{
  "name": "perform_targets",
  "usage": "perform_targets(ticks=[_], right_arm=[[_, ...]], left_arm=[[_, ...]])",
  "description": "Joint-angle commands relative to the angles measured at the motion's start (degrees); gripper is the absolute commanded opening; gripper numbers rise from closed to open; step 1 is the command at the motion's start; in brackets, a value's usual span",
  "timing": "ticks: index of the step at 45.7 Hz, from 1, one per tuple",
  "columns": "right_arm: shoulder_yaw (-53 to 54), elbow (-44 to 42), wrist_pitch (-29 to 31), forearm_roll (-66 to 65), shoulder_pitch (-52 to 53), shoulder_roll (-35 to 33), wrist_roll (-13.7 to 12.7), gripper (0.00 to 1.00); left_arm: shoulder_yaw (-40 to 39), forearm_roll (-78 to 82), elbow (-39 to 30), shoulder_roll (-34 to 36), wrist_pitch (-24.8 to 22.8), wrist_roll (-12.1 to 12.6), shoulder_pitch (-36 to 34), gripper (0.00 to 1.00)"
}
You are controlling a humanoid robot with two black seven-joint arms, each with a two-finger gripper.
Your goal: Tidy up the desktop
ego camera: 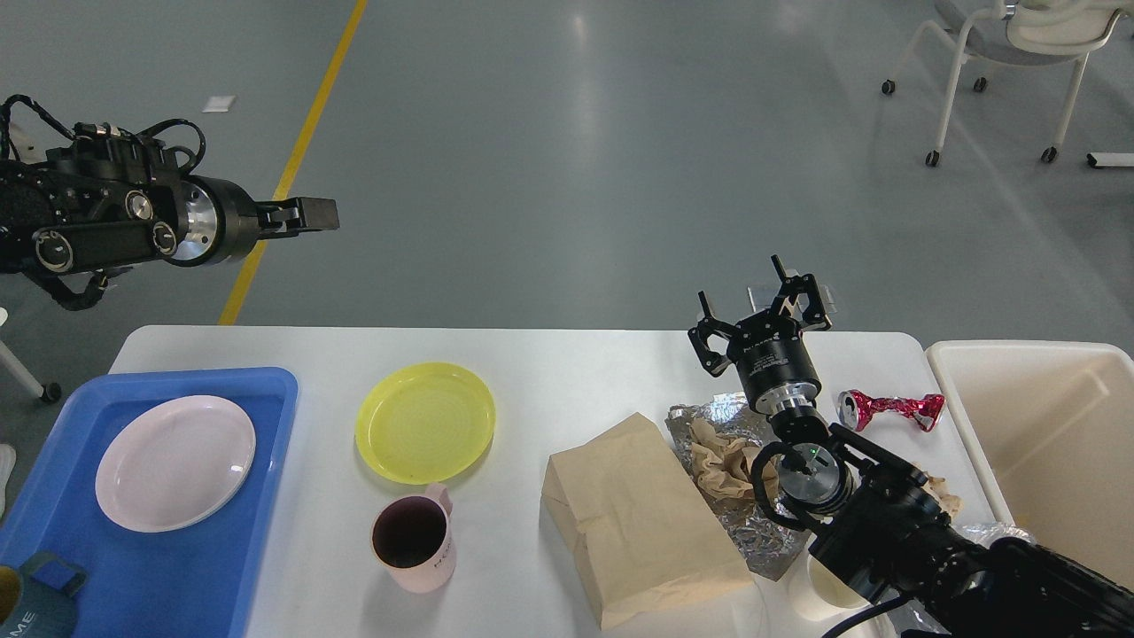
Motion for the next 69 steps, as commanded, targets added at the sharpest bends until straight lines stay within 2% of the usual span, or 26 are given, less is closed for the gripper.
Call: perform_targets(ticks=[1,7,11,15,22,29,33,39,42,45,48,52,58,69], right_arm=[[0.0,0.0,0.0,0.0,0.0,0.0,0.0,1.00],[0.0,0.0,0.0,0.0,0.0,0.0,0.0,1.00],[0.0,0.0,0.0,0.0,0.0,0.0,0.0,1.00],[0.0,0.0,0.0,0.0,0.0,0.0,0.0,1.00],[0.0,-0.1,0.0,0.0,0.0,0.1,0.0,1.00],[0.0,0.0,0.0,0.0,0.0,0.0,0.0,1.00],[0.0,0.0,0.0,0.0,0.0,0.0,0.0,1.00],[0.0,0.0,0.0,0.0,0.0,0.0,0.0,1.00],[0.0,0.0,0.0,0.0,0.0,0.0,0.0,1.00],[0.0,0.1,0.0,0.0,0.0,0.0,0.0,1.00],[0.0,0.1,0.0,0.0,0.0,0.0,0.0,1.00],[0.0,0.1,0.0,0.0,0.0,0.0,0.0,1.00],[0.0,0.2,0.0,0.0,0.0,0.0,0.0,1.00],[0.0,0.1,0.0,0.0,0.0,0.0,0.0,1.00]], left_arm=[[2.0,0.0,-4.8,0.1,-3.0,1.4,-3.7,1.00],[2.6,0.0,-7.2,0.2,-9.0,4.4,-6.6,1.00],[2.6,0.1,-8.0,0.2,-10.5,6.3,-6.0,1.00],[3.1,0.0,-9.8,0.1,-10.7,7.9,-5.2,1.00],[4.8,0.3,-13.8,0.2,-10.1,8.9,-1.8,1.00],[4.4,0.2,-14.4,2.1,-10.6,12.2,4.8,1.00],[4.4,0.3,-14.5,3.1,-10.7,12.4,7.8,1.00],[4.3,0.3,-16.1,5.2,-10.8,12.6,7.8,1.00],[4.2,0.7,-17.9,6.9,-10.8,13.5,7.4,1.00],[4.2,1.0,-20.5,9.1,-11.1,15.4,5.9,1.00],[4.3,1.0,-23.0,11.4,-11.9,18.4,4.3,1.00],[4.3,1.0,-24.3,14.1,-15.4,21.5,2.6,1.00],[4.5,1.0,-24.3,18.3,-20.2,21.8,1.7,1.00],[7.7,2.0,-23.3,21.2,-19.6,23.8,1.5,0.99]])
